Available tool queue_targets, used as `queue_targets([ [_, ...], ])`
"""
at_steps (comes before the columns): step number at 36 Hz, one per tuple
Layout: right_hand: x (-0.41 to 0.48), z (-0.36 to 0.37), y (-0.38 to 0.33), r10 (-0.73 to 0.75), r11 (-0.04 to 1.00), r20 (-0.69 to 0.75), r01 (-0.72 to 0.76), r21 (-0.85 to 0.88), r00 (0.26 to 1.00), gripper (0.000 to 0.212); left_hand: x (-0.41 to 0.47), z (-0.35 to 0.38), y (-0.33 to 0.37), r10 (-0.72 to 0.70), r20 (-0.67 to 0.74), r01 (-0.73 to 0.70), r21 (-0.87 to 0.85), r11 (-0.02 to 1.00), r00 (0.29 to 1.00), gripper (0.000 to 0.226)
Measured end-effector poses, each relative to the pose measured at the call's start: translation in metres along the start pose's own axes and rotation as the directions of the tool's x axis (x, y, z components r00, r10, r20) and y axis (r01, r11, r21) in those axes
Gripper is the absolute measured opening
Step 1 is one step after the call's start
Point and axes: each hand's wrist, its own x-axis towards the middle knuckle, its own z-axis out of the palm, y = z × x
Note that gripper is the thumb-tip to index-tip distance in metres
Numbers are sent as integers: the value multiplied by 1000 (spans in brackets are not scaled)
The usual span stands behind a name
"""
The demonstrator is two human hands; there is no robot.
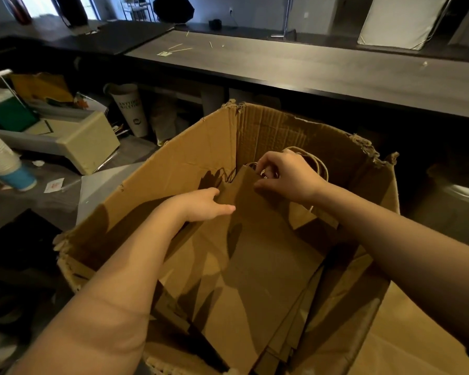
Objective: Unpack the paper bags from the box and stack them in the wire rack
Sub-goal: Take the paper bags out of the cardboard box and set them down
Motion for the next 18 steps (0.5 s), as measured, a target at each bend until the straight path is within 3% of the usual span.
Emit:
queue_targets([
  [4,-3,-4,0,-74,997,13,74,-26,997,6,1,3,-3,-19,43,16,68,998,999,65],
  [8,-7,-4,4,-85,990,73,93,-110,994,5,-2,1,-8,-5,32,4,15,1000,999,35],
  [14,-6,-5,12,-81,984,112,97,-147,990,5,-3,1,-8,67,-111,-75,-72,995,992,18],
  [18,-6,-6,15,-84,988,78,93,-126,993,4,-5,2,-3,138,-238,-168,-110,980,961,28],
])
